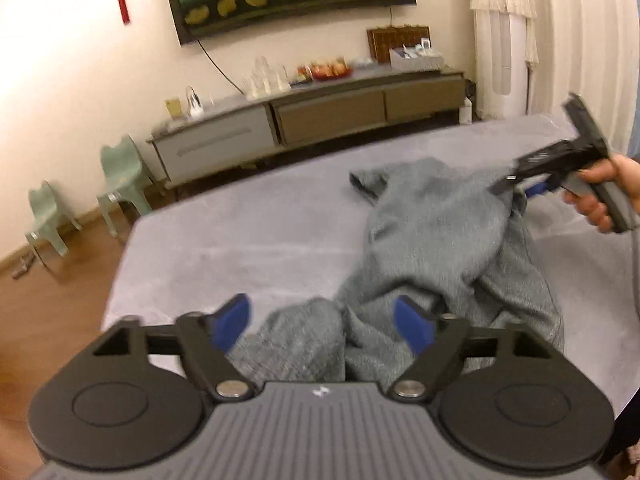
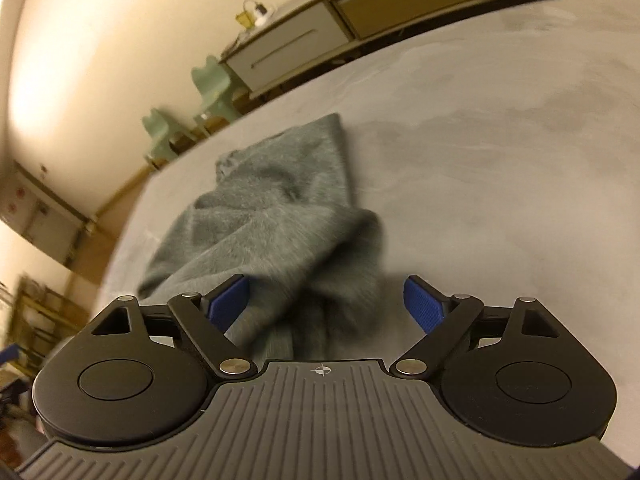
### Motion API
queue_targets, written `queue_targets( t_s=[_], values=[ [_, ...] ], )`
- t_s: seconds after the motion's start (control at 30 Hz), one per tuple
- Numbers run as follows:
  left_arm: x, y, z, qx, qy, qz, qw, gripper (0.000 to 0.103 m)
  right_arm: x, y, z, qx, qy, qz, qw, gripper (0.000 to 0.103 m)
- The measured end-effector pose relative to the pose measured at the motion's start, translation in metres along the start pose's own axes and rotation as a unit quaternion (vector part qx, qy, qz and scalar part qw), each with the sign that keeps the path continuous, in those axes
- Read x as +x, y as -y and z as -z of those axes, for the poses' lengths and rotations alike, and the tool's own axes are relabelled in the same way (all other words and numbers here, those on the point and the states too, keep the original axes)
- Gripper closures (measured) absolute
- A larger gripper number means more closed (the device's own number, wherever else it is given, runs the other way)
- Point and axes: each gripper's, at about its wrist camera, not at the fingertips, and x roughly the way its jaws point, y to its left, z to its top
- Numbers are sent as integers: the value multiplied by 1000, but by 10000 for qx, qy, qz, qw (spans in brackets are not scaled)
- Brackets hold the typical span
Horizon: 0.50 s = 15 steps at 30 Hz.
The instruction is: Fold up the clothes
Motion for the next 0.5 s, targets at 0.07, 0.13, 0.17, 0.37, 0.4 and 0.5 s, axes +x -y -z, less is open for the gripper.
queue_targets(
  t_s=[0.07,0.13,0.17,0.37,0.4,0.5],
  values=[
    [22,-1,6,27,-247,-61,9997,1,23,-13,-5,-256,-110,167,9995,64],
    [47,-8,12,-46,-570,-217,9981,1,22,-22,-10,-438,37,223,9988,88],
    [58,-14,14,-165,-719,-284,9969,1,14,-26,-13,-538,222,232,9980,89],
    [68,-38,7,-736,-438,216,9961,50,-136,-43,-36,-944,1989,186,9753,93],
    [62,-37,3,-804,-294,315,9958,65,-169,-49,-36,-1097,2363,257,9651,93],
    [45,-36,-10,-1005,139,610,9930,70,-249,-58,-25,-1501,3167,615,9346,93]
  ],
)
